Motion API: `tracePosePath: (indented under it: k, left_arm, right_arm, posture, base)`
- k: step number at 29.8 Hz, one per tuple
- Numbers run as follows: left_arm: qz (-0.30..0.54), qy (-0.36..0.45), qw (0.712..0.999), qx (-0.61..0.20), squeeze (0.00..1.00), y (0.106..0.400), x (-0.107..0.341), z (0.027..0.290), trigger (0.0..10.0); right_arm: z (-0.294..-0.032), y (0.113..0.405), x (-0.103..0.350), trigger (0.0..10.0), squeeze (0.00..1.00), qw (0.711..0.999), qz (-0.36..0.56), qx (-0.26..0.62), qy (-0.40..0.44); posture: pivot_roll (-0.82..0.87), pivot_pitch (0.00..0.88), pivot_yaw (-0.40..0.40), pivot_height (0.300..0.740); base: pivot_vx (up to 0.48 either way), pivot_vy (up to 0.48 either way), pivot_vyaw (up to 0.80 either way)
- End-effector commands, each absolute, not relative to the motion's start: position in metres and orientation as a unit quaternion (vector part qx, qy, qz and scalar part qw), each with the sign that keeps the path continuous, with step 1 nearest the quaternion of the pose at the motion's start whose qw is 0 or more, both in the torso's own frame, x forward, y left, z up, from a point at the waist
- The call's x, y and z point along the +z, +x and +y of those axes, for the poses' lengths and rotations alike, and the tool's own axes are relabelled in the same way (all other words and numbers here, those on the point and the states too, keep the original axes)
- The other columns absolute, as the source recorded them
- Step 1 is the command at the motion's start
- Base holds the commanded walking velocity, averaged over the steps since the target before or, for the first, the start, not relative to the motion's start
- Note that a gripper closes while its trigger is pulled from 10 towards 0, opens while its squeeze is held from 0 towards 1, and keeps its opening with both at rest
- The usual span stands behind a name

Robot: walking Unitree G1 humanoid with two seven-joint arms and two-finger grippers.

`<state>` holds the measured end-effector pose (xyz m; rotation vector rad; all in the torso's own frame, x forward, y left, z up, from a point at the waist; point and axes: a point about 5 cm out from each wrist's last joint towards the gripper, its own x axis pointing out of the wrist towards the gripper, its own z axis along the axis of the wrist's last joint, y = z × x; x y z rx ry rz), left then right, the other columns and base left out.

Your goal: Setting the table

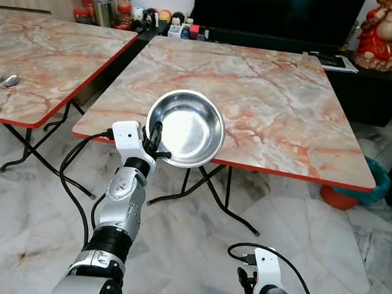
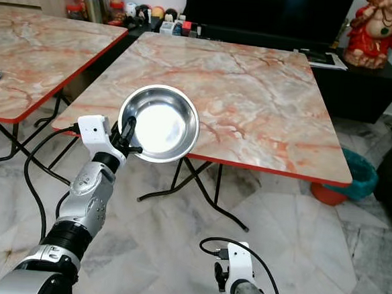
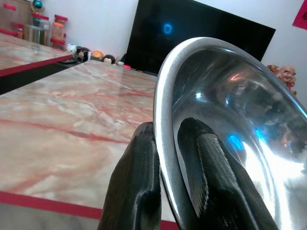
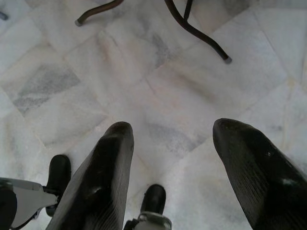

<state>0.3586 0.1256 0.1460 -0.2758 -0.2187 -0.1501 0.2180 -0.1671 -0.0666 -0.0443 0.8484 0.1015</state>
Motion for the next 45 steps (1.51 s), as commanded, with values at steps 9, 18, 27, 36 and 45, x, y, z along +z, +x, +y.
tracePosePath:
  k: [9,18,27,36,45]
  left_arm:
    - [-0.123,-0.146,0.979,-0.071,0.0,0.361,0.154,0.127,10.0]
    - [-0.122,-0.146,0.979,-0.076,0.0,0.36,0.154,0.127,10.0]
    - [-0.121,-0.146,0.978,-0.081,0.0,0.36,0.154,0.125,10.0]
    - [-0.111,-0.165,0.975,-0.098,0.0,0.36,0.152,0.122,10.0]
    - [-0.028,-0.265,0.959,-0.099,0.0,0.36,0.131,0.116,10.0]
  right_arm:
    - [-0.163,0.223,-0.064,10.0,0.0,0.913,0.404,0.057,-0.012]
    - [-0.163,0.221,-0.065,10.0,0.0,0.911,0.408,0.054,-0.01]
    - [-0.163,0.221,-0.065,10.0,0.0,0.913,0.405,0.053,-0.011]
    - [-0.163,0.221,-0.065,10.0,0.0,0.913,0.404,0.054,-0.013]
    - [-0.164,0.22,-0.065,10.0,0.0,0.912,0.405,0.055,-0.015]
  posture:
    - [0.08,0.028,-0.04,0.715]
    - [0.08,0.031,-0.037,0.715]
    - [0.07,0.033,-0.033,0.715]
    - [0.08,0.035,-0.036,0.715]
    - [0.08,0.04,-0.037,0.715]
  base:
    - [0.364,0.0,0.0]
    - [0.369,0.0,-0.12]
    - [0.374,0.0,-0.2]
    - [0.372,0.0,0.0]
    - [0.071,0.0,0.0]
